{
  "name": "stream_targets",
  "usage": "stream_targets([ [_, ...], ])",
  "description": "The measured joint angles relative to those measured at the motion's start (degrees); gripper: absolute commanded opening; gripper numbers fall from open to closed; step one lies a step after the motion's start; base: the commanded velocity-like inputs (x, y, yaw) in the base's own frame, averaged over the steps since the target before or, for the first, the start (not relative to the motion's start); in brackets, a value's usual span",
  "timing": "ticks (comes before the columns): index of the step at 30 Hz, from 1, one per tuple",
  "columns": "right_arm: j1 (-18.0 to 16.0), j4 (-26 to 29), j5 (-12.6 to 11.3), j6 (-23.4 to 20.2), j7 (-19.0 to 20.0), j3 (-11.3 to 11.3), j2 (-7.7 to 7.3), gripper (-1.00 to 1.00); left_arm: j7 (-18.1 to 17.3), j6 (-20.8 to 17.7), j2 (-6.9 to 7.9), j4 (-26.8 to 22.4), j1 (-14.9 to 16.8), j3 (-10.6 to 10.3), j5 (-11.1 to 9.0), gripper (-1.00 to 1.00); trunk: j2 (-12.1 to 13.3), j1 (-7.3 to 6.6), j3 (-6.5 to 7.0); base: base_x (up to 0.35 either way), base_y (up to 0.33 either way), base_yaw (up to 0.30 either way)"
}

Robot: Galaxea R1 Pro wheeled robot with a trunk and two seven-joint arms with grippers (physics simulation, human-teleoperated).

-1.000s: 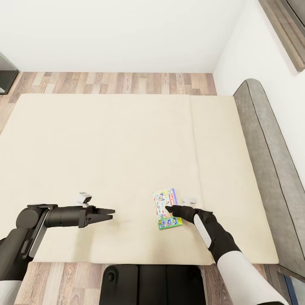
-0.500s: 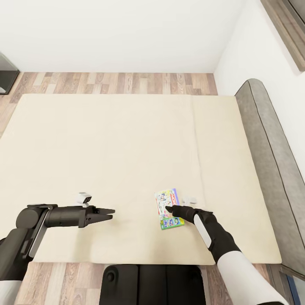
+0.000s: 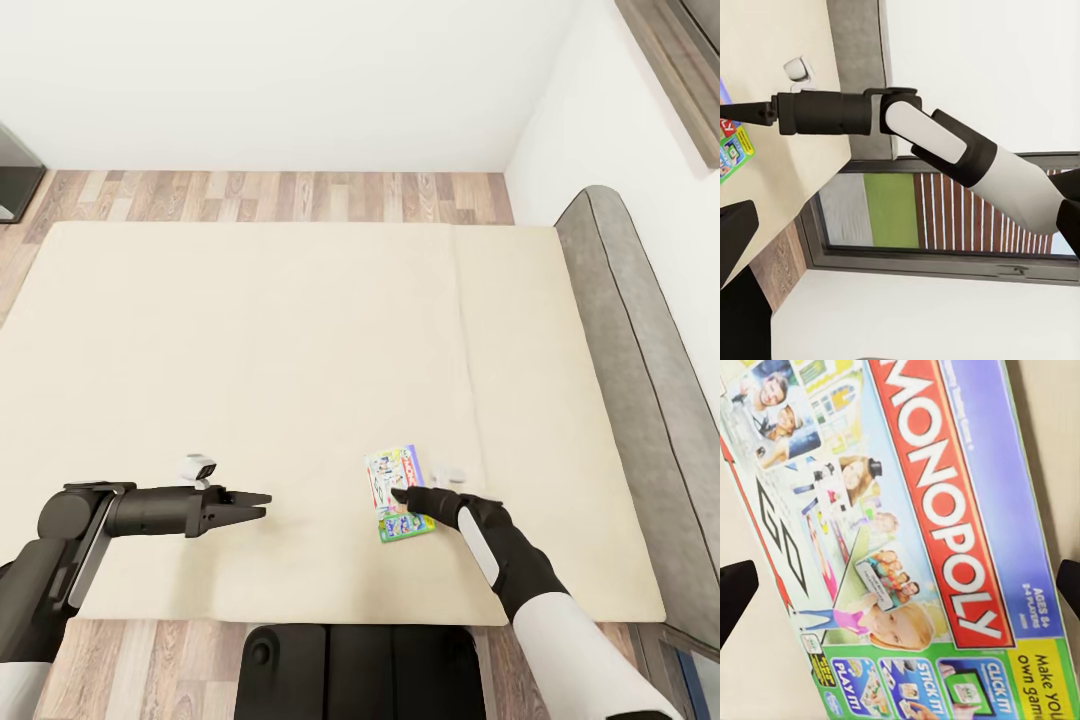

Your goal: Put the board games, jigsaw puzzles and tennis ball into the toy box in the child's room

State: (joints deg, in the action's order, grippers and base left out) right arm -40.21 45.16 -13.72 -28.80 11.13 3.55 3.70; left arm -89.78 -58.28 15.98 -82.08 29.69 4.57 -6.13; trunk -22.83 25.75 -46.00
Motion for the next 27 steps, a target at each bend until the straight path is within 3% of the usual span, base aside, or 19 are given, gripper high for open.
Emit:
stream_targets([
  [27,-1.1,-2.1,0.0,-0.2,-0.1,0.1,-0.08,1.0,0.0,0.0,0.0,0.0,0.0,-0.1,0.1,1.0,0.0,0.0,0.0,0.0,0.023,0.0],
])
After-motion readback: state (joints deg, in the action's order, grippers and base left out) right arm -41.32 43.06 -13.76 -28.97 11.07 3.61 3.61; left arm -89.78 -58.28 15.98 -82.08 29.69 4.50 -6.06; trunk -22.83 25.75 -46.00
